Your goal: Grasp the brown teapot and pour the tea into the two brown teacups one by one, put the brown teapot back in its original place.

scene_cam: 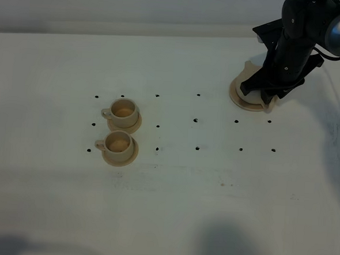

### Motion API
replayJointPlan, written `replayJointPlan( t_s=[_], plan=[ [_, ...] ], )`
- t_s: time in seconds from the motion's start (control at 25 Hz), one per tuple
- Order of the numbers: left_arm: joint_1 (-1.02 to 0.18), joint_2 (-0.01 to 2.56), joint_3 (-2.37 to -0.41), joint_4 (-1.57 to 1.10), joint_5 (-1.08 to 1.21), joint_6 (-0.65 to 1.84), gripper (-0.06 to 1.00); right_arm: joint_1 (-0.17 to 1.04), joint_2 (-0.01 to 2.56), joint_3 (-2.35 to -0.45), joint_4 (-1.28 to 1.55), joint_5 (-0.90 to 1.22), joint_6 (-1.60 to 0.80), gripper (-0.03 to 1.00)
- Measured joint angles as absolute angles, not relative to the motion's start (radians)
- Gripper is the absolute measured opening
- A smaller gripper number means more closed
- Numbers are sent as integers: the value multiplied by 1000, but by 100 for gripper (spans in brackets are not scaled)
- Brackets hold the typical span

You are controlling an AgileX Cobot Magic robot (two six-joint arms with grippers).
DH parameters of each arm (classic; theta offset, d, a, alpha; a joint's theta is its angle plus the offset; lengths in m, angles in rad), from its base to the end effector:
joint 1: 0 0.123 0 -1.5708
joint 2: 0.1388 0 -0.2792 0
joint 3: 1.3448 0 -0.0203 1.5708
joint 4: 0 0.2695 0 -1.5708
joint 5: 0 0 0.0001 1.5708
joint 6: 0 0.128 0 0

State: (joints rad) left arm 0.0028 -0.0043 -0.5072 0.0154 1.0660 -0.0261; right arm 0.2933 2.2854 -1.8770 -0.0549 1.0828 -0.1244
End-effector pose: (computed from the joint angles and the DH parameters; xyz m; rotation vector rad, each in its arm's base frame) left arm 0.0487 0.0019 0.2713 -0.0303 2.0378 0.0038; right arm 0.4744 0.1368 0.1147 -0.6474 2.8993 -0.0540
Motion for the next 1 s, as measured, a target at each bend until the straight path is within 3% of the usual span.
replayJointPlan(
  t_s=[0.36,0.68,1.0],
  plan=[
    [3,-4,-507,15,1066,-26,57,293,2285,-1877,-57,1076,-143,30],
    [3,-4,-507,15,1066,-26,57,294,2284,-1877,-58,1061,-143,9],
    [3,-4,-507,15,1066,-26,57,294,2284,-1877,-58,1045,-143,9]
  ],
)
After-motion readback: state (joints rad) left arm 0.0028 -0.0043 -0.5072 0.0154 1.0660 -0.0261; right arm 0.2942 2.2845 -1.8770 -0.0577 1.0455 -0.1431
